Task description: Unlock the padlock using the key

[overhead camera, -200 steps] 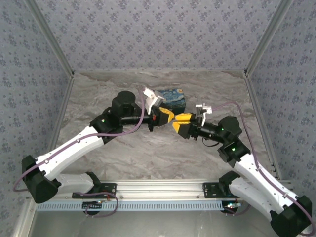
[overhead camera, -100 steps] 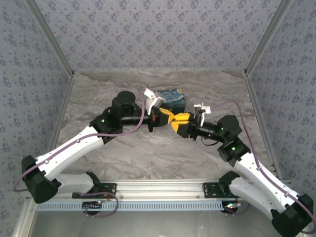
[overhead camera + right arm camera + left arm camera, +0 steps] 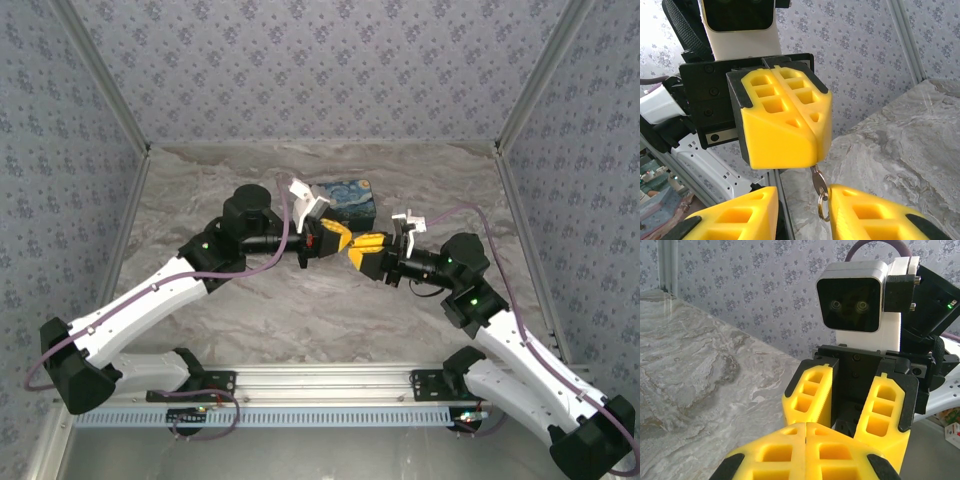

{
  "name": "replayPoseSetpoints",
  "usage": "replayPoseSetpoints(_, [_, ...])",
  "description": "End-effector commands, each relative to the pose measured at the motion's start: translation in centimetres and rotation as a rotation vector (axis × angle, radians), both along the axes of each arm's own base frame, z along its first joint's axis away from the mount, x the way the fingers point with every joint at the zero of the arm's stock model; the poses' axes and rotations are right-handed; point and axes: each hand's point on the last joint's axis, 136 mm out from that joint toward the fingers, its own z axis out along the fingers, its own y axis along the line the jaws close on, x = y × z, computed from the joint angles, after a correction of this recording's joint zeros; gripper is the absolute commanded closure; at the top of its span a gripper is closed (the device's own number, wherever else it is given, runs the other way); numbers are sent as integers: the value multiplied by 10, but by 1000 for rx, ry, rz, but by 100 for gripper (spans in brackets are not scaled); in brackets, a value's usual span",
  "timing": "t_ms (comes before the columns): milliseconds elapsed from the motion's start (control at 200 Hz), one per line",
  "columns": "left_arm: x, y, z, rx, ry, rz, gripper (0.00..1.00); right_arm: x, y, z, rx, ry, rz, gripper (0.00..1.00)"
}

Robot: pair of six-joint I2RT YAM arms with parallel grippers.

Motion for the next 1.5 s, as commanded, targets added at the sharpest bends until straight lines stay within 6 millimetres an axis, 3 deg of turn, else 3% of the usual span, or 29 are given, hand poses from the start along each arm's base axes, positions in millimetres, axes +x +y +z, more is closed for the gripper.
replayPoseSetpoints(0, [-8,3,18,-39,-47,-34,100,-3,1,5,1,-30,18,67])
replayPoseSetpoints(370, [-9,1,16,-39,-46,-49,100,1,0,8,1,-32,-3,83])
replayPoseSetpoints(725, [-12,-2,11,-30,-37,-77,100,2,0,11,3,-33,-10,89])
replayPoseSetpoints(1494, [-15,-3,3,-1,-36,-107,100,0,-2,15,8,-43,-11,83])
